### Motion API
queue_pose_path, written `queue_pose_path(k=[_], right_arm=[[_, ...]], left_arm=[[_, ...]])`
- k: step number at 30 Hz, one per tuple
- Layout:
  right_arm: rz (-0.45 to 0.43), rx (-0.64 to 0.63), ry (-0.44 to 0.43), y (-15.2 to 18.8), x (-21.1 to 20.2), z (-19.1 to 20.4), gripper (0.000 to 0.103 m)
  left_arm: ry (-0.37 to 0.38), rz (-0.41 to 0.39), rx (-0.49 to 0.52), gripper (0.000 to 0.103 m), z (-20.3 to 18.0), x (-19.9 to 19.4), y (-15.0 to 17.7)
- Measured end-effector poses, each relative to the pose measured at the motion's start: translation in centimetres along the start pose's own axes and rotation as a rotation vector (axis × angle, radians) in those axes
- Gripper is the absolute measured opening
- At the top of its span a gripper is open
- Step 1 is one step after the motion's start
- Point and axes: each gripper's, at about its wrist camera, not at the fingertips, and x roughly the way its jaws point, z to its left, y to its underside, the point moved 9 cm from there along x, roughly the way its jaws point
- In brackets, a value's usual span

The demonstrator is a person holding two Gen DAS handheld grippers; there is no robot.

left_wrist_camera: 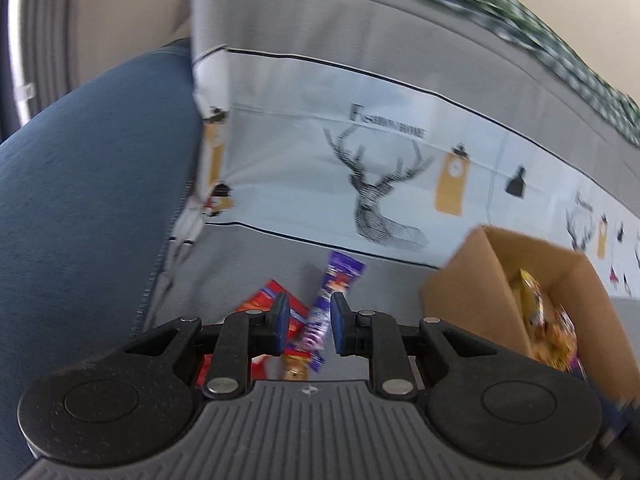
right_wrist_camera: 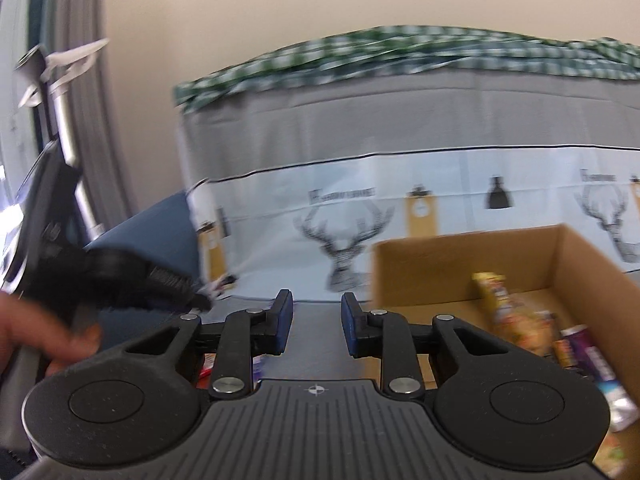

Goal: Organize snacks
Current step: 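Move both tools from the box back to the snack pile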

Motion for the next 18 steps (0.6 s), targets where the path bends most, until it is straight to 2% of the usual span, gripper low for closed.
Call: queue_pose_path(k=[4, 6, 8, 10, 14, 18], right_arm=[[0.045, 0.013, -0.055, 1.7, 1.8, 3.1, 0.028], [0.047, -0.040, -0.061, 2.5, 2.7, 4.7, 0.028], [0.075, -0.016, -0.087, 3.3, 3.7, 5.7, 0.028], [0.080, -0.057, -0.073, 4.0, 5.0, 6.7, 0.028], [0.114, -0.038, -0.060, 5.2, 8.0, 7.2, 0.028], [0.195, 0.011, -0.052, 6.7, 11.4, 7.2, 0.029]], left_arm=[[-0.026, 0.036, -0.042, 0.023, 2.1, 0.9, 0.4], [-0.034, 0.048, -0.051, 0.023, 2.8, 1.2, 0.5], [-0.029, 0.054, -0.059, 0.023, 3.3, 1.4, 0.6], [-0.032, 0.064, -0.075, 0.023, 4.1, 1.8, 0.7], [-0.038, 0.092, -0.092, 0.023, 5.0, 2.9, 1.1], [-0.028, 0.110, -0.080, 0.025, 4.9, 4.0, 1.5]])
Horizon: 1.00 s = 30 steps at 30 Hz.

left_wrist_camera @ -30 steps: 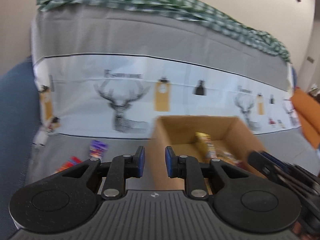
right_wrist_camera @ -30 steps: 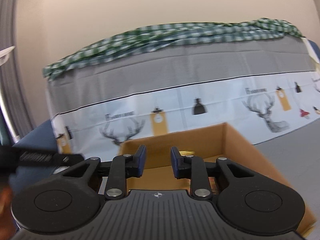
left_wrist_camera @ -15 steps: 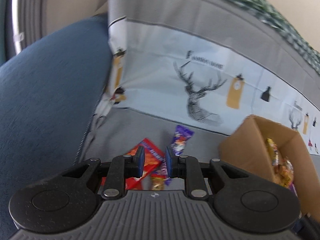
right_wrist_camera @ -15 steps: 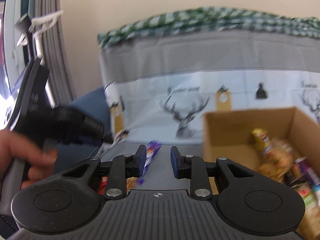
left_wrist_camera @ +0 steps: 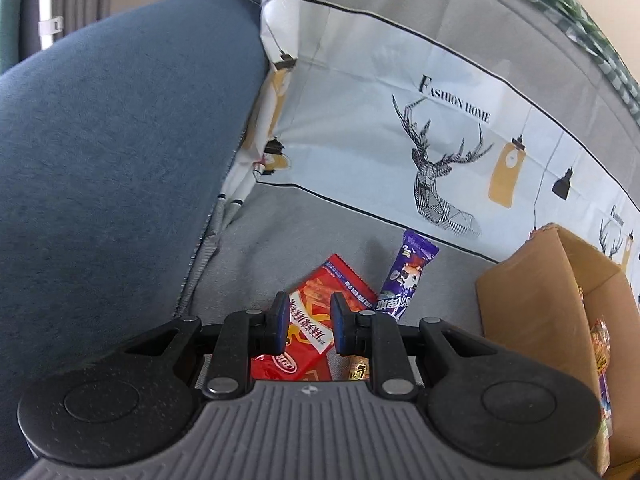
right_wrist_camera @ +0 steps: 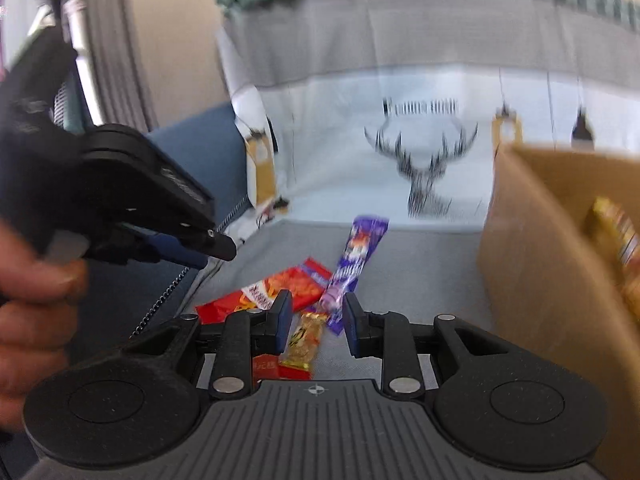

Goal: Organize snacks
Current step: 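Move both tools from the box back to the snack pile, then grasp the red snack pack with the left tool while the right tool grasps the small gold bar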

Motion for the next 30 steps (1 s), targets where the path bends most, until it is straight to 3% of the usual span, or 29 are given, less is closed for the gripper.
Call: queue_pose_path(k=[2, 4, 6, 11, 13, 14, 15, 16, 18, 20, 24, 25, 30], right_arm=[[0.043, 0.018, 0.014, 0.5, 1.5, -0.1, 0.030], [0.057, 0.020, -0.005, 0.8, 2.6, 0.3, 0.036], [0.063, -0.014, 0.007, 1.3, 3.4, 0.7, 0.043], [0.128, -0.034, 0.007, 2.6, 5.3, 1.0, 0.043], [0.152, -0.047, 0.014, 3.1, 5.7, 1.0, 0.043], [0.146, -0.062, 0.015, 3.1, 5.6, 1.1, 0.041], [0.141, -0.079, 0.017, 3.1, 5.5, 1.1, 0.028], [0.143, -0.087, 0.017, 3.1, 5.5, 1.1, 0.023], [0.142, -0.086, 0.015, 3.1, 5.3, 0.9, 0.019], [0.133, -0.079, 0.039, 2.9, 4.7, 0.4, 0.019], [0.134, -0.072, 0.082, 2.7, 3.4, -0.7, 0.018], [0.144, -0.068, 0.087, 2.8, 3.1, -1.1, 0.018], [0.201, -0.034, 0.096, 3.3, 3.1, -2.7, 0.018]], left_arm=[[-0.012, 0.017, 0.018, 0.028, 0.0, 0.7, 0.2], [-0.020, 0.021, 0.029, 0.049, -0.1, 1.3, 0.2], [-0.027, 0.035, 0.026, 0.059, 0.1, 1.9, 0.3], [-0.032, 0.058, 0.006, 0.062, 0.2, 3.2, 0.1], [-0.032, 0.064, 0.015, 0.069, 0.0, 3.6, 0.1], [-0.032, 0.067, 0.018, 0.072, -0.1, 3.8, 0.1], [-0.033, 0.072, 0.024, 0.077, -0.3, 4.0, 0.1], [-0.033, 0.076, 0.030, 0.082, -0.5, 4.2, 0.1], [-0.039, 0.083, 0.046, 0.087, -1.0, 4.7, 0.2], [-0.057, 0.096, 0.069, 0.094, -1.3, 5.2, 0.4], [-0.087, 0.127, 0.128, 0.096, -2.1, 6.4, 1.1], [-0.091, 0.132, 0.142, 0.102, -2.3, 6.6, 1.2], [-0.113, 0.154, 0.240, 0.102, -3.6, 7.7, 2.2]])
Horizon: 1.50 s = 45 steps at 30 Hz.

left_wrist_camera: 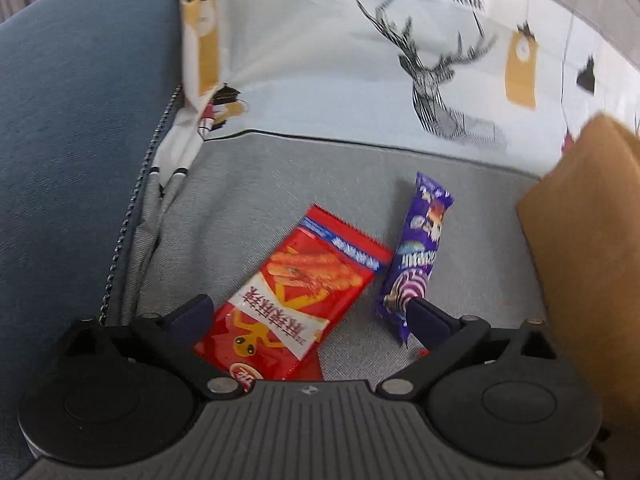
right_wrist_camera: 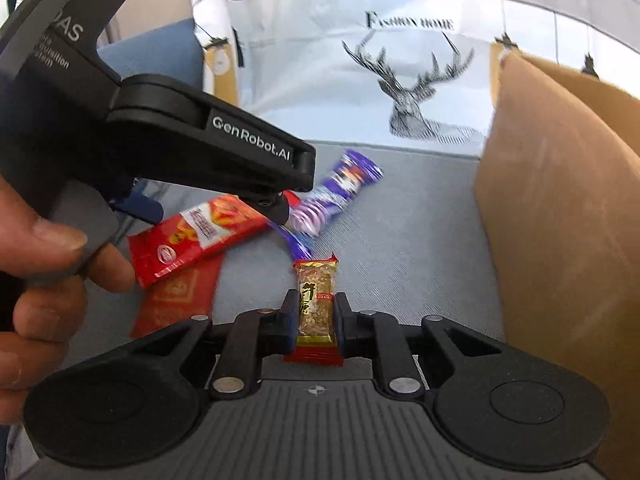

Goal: Organize snacks
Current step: 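Grasp the red snack pack with the left tool while the right tool grasps the small gold bar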

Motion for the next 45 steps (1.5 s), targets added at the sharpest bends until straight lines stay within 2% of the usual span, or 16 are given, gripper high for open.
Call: queue_pose_path(k=[3, 5, 7, 8, 11, 15, 17, 21, 28, 34, 38, 40, 45], right_arm=[[0.011, -0.003, -0.006, 0.3, -0.1, -0.3, 0.018], [0.017, -0.011, -0.014, 0.4, -0.2, -0.3, 0.018], [0.023, -0.010, -0.032, 0.5, -0.4, -0.2, 0.018], [0.026, -0.009, -0.040, 0.5, -0.5, -0.1, 0.018], [0.030, -0.020, -0.063, 0.8, -1.4, 0.1, 0.018], [0.037, -0.038, -0.095, 1.6, -3.5, 0.3, 0.018], [0.043, -0.052, -0.114, 2.2, -4.8, 0.4, 0.018], [0.056, -0.083, -0.137, 3.6, -7.5, 0.4, 0.018], [0.071, -0.146, -0.183, 6.0, -11.3, 0.6, 0.018], [0.093, -0.187, -0.225, 7.4, -11.9, 0.8, 0.018], [0.113, -0.179, -0.230, 7.7, -11.6, 0.6, 0.019], [0.130, -0.173, -0.244, 7.9, -11.3, 0.7, 0.020], [0.145, -0.155, -0.244, 8.2, -10.5, 0.8, 0.020]], left_arm=[[-0.033, 0.009, 0.042, 0.101, -0.4, 0.5, 0.3], [-0.049, 0.009, 0.051, 0.093, -0.3, 0.5, 0.5], [-0.073, -0.006, 0.057, 0.071, 0.0, 0.1, 0.4], [-0.087, -0.014, 0.057, 0.064, 0.2, -0.1, 0.4], [-0.073, -0.027, 0.032, 0.035, 0.5, -1.0, 0.6], [-0.061, -0.045, -0.021, 0.017, 0.8, -2.7, 0.9], [-0.021, -0.055, -0.072, 0.011, 0.9, -3.7, 1.3], [0.023, -0.050, -0.157, 0.009, 1.2, -5.7, 2.9], [0.110, -0.029, -0.261, 0.008, 1.2, -10.7, 7.9], [0.195, 0.081, -0.345, 0.009, 1.1, -11.5, 12.3], [0.211, 0.127, -0.384, 0.021, 1.2, -10.9, 13.5], [0.213, 0.139, -0.412, 0.023, 1.6, -10.5, 13.6], [0.195, 0.123, -0.468, 0.045, 2.7, -10.5, 13.2]])
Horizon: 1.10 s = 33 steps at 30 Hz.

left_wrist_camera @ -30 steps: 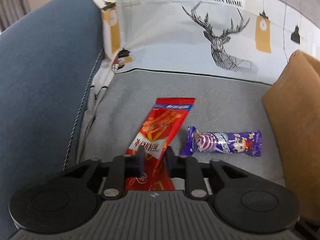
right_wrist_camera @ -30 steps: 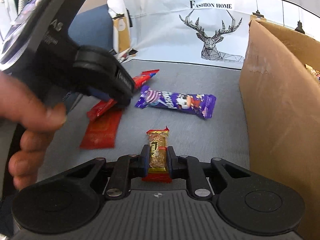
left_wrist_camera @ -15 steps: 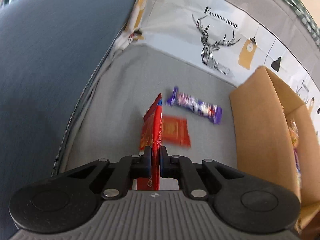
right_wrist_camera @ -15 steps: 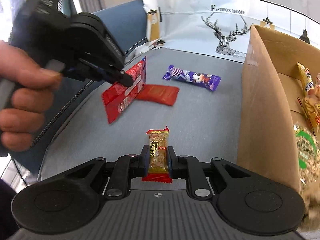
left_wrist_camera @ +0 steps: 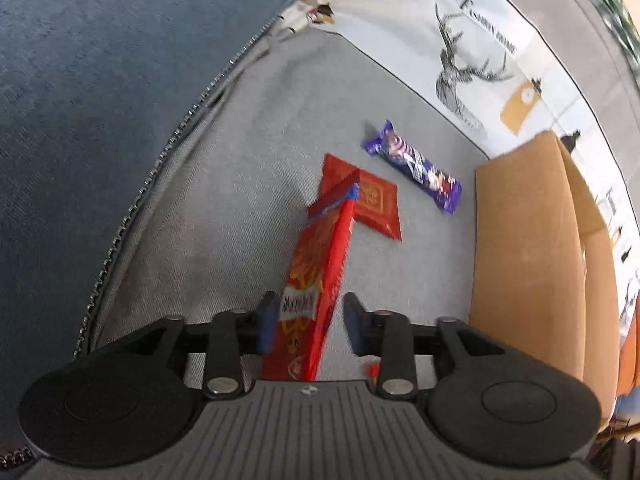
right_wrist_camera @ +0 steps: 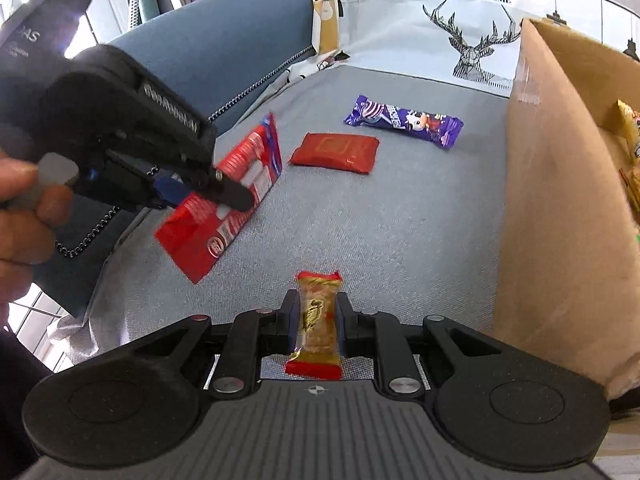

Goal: Organize snacks
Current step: 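Grasp the red snack pack with the left tool while the right tool grasps the small gold bar, then lift the red snack pack with the left tool while the right tool lifts the gold bar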

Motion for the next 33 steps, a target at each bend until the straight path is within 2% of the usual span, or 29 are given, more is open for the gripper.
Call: queue_pose_path(k=[2, 4, 8, 14, 18, 30, 33], right_arm=[[0.003, 0.005, 0.000, 0.0, 0.2, -0.1, 0.021], [0.003, 0.005, 0.002, 0.0, 0.3, -0.1, 0.022], [0.007, 0.010, 0.006, 0.0, 0.6, -0.2, 0.024], [0.019, 0.001, 0.009, 0.1, 0.9, 0.0, 0.025], [0.026, -0.013, 0.020, 0.2, 1.0, 0.1, 0.025], [0.022, -0.047, 0.036, 0.3, 1.0, 0.2, 0.024], [0.017, -0.054, 0.044, 0.3, 0.9, 0.4, 0.021]], left_arm=[[-0.005, -0.007, -0.004, 0.062, 0.1, -0.1, -0.2], [-0.010, -0.023, 0.006, 0.073, -0.1, -0.3, -0.4], [-0.020, -0.036, 0.035, 0.081, -0.8, -0.1, -0.7], [-0.043, -0.007, 0.136, 0.081, -2.5, 1.1, 0.0], [-0.089, 0.005, 0.216, 0.082, -3.6, 2.1, 0.6], [-0.163, 0.037, 0.360, 0.082, -5.5, 4.4, 1.8], [-0.181, 0.034, 0.381, 0.076, -5.5, 4.5, 1.8]])
